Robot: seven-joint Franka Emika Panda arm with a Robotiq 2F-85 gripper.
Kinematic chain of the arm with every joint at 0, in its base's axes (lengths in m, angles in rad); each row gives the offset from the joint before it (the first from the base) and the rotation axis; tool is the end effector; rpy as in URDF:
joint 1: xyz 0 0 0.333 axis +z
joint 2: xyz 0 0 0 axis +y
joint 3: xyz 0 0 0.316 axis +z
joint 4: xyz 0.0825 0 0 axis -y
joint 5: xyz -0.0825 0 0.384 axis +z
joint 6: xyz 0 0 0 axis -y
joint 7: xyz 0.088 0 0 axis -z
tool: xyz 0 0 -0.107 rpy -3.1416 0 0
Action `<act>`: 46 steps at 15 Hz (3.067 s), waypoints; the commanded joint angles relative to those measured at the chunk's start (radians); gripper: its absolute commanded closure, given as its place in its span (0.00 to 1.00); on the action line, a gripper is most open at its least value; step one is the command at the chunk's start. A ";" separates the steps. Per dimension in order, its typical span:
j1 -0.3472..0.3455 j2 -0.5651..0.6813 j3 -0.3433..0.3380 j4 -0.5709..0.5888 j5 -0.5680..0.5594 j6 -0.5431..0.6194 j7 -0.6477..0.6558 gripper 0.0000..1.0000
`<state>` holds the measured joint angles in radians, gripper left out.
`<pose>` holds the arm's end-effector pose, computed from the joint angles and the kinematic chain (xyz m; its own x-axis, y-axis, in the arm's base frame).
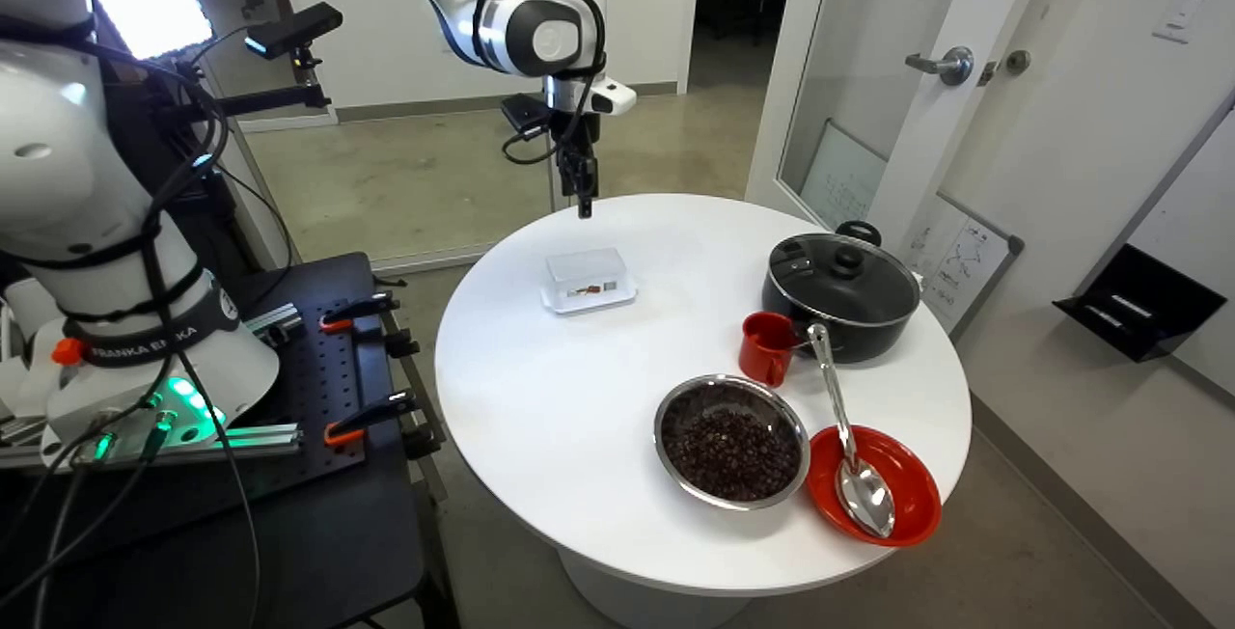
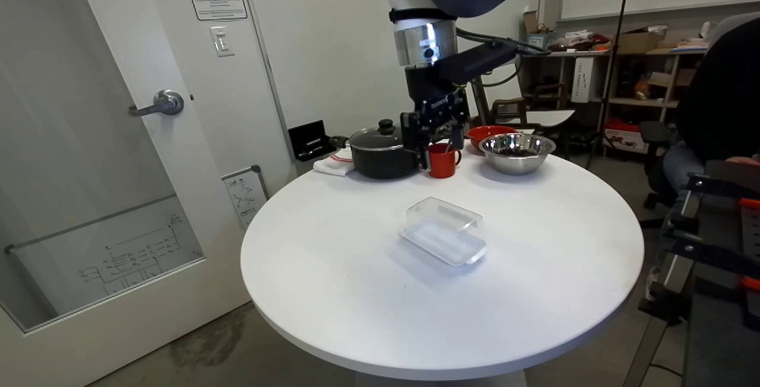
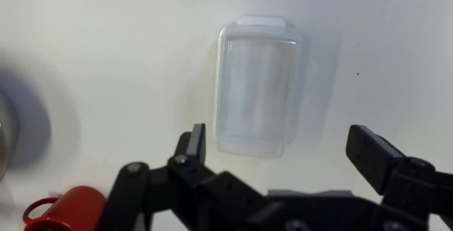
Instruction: Remove the upside down clear bowl from the white lid
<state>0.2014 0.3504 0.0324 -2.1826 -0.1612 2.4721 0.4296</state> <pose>0.5393 0.1290 0.2215 0.9973 -0.0691 -0.0255 -0.0662 -0.9927 0.1006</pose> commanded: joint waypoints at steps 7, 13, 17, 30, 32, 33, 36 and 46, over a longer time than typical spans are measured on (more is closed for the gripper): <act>0.004 0.094 -0.008 0.051 0.067 0.014 0.022 0.00; -0.014 0.132 0.005 0.069 0.131 0.021 -0.067 0.00; -0.017 0.153 0.013 0.080 0.101 -0.021 -0.178 0.00; 0.003 0.216 -0.017 0.136 0.115 0.001 -0.115 0.00; -0.009 0.230 -0.009 0.148 0.126 -0.001 -0.137 0.00; -0.011 0.238 -0.011 0.153 0.124 0.004 -0.141 0.00; -0.022 0.255 -0.006 0.169 0.137 0.003 -0.152 0.00; -0.032 0.302 -0.007 0.212 0.150 -0.009 -0.164 0.00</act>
<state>0.1744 0.6248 0.0225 -2.0088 -0.0268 2.4825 0.2908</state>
